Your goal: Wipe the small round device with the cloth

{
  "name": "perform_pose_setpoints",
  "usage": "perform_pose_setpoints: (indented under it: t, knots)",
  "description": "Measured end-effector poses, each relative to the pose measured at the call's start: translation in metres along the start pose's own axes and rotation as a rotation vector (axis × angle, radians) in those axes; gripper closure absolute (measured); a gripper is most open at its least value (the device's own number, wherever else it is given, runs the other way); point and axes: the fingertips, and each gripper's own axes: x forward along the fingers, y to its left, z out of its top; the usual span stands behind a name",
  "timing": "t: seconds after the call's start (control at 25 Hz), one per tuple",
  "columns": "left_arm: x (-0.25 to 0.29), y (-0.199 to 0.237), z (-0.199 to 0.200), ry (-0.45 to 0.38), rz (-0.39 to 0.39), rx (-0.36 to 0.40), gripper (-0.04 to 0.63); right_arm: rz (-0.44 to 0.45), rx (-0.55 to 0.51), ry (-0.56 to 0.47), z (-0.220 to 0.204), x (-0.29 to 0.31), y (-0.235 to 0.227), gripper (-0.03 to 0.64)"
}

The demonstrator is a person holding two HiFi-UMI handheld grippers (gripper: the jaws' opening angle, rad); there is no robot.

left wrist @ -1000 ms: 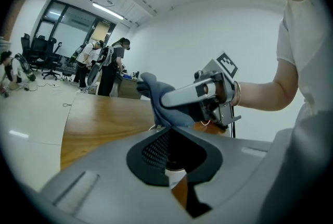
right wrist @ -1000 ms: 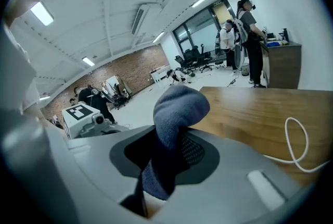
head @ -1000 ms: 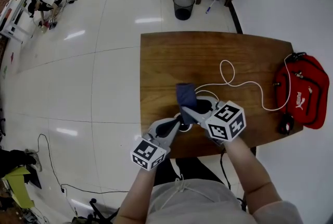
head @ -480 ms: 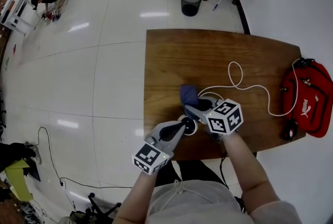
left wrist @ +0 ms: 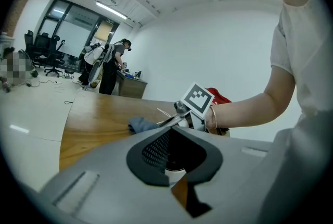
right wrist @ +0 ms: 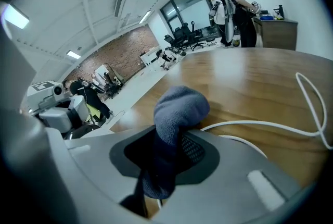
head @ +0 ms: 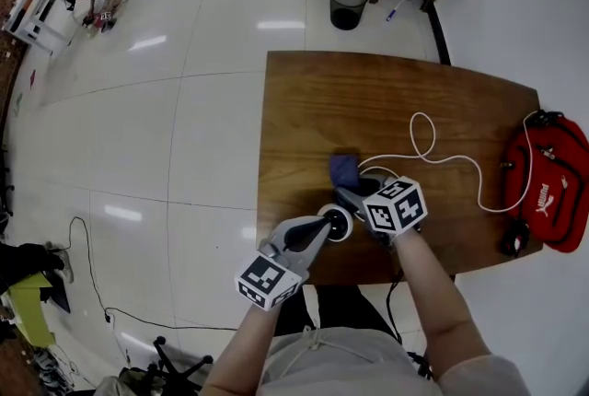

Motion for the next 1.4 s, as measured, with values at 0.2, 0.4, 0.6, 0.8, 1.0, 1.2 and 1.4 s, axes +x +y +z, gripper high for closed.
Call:
perform_pose_setpoints:
  t: [0.2, 0.4, 0.6, 0.8, 1.0, 1.2, 1.4]
  knots:
    - [-0.012, 0.005, 0.011, 0.012, 0.0, 0.059, 0.589, -0.064, -0.002, -0.18, 0.032, -0.051, 0.021, 0.509]
    - [-0.043, 0.024, 0.033, -0.055, -0.024, 0.046, 0.589, -0.083, -0.022, -0.375, 0.054, -0.103, 0.091, 0.509]
    - [-0.067, 0.024, 0.026, -0.008, -0.085, 0.085, 0.589, -0.096, 0.072, -0.368, 0.017, -0.083, 0.136, 0.51]
    - [-0.09, 0.014, 0.005, 0.029, -0.143, 0.08, 0.589, -0.16, 0.191, -0.332, -0.025, -0.054, 0.146, 0.511]
    - [-0.104, 0.016, -0.016, 0.062, -0.159, 0.057, 0.589, -0.17, 0.347, -0.316, -0.057, -0.025, 0.135, 0.511]
    - [-0.109, 0.02, -0.029, 0.081, -0.171, 0.049, 0.589, -0.213, 0.452, -0.256, -0.083, -0.002, 0.116, 0.511]
    - [-0.118, 0.026, -0.032, 0.084, -0.17, 0.051, 0.589, -0.209, 0.456, -0.191, -0.091, 0.007, 0.129, 0.509]
